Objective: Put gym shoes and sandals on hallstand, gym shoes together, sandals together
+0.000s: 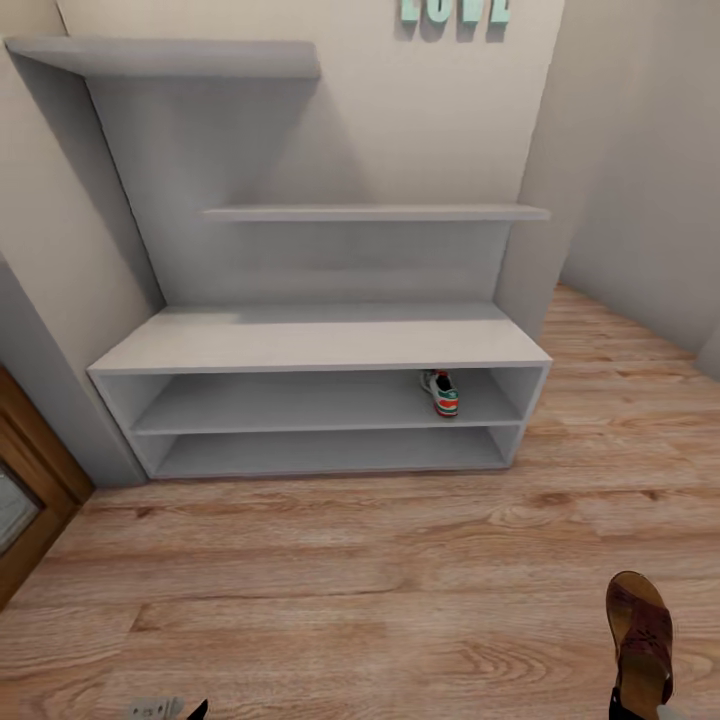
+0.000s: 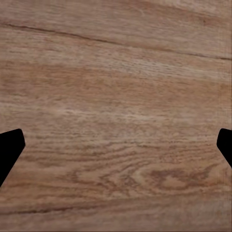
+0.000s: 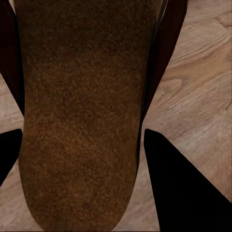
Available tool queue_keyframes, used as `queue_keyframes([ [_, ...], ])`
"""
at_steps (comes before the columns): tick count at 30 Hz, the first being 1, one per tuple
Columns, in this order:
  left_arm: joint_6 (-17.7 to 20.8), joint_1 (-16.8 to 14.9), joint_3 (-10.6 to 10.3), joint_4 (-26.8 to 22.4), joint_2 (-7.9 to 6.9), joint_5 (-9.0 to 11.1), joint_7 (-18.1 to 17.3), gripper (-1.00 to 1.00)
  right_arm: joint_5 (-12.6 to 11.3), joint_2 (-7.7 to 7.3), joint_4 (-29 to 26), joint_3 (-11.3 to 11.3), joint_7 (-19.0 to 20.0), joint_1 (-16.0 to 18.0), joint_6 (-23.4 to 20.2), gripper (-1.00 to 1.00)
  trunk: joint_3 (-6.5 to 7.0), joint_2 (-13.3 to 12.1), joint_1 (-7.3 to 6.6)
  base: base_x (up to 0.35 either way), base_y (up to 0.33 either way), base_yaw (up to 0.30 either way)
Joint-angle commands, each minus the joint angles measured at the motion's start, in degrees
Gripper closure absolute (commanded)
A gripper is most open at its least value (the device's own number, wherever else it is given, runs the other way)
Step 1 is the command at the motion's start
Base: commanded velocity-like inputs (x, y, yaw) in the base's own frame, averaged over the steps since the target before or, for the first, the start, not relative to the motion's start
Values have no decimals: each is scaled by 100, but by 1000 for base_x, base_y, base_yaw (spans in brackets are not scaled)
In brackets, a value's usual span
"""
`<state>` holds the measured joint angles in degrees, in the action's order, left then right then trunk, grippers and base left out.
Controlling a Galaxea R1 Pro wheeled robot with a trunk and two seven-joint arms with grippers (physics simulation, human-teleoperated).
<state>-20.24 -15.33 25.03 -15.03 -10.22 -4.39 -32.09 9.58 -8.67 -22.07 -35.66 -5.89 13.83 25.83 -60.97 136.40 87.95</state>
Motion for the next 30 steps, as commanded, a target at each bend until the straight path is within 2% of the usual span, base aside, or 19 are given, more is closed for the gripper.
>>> queue_keyframes([
  [1, -24, -6, 46, 8, 2, -46, -25, -100, 44, 2, 2, -29, -18, 5, 18, 100, -4, 2, -1, 0, 308, 0],
  [12, -24, -6, 46, 8, -6, -45, -25, -100, 38, 5, -1, -29, -18, 5, 26, 100, -4, 2, -1, 0, 309, 1],
  [25, -24, -6, 46, 8, -2, -45, -26, -100, 34, 87, -33, -29, -20, 5, 27, 100, -4, 2, -1, 0, 307, 261],
  [30, -20, -6, 46, 8, 2, -45, -25, -100, 35, 93, -34, -29, -21, 5, 26, 100, -4, 2, -1, 0, 108, 277],
])
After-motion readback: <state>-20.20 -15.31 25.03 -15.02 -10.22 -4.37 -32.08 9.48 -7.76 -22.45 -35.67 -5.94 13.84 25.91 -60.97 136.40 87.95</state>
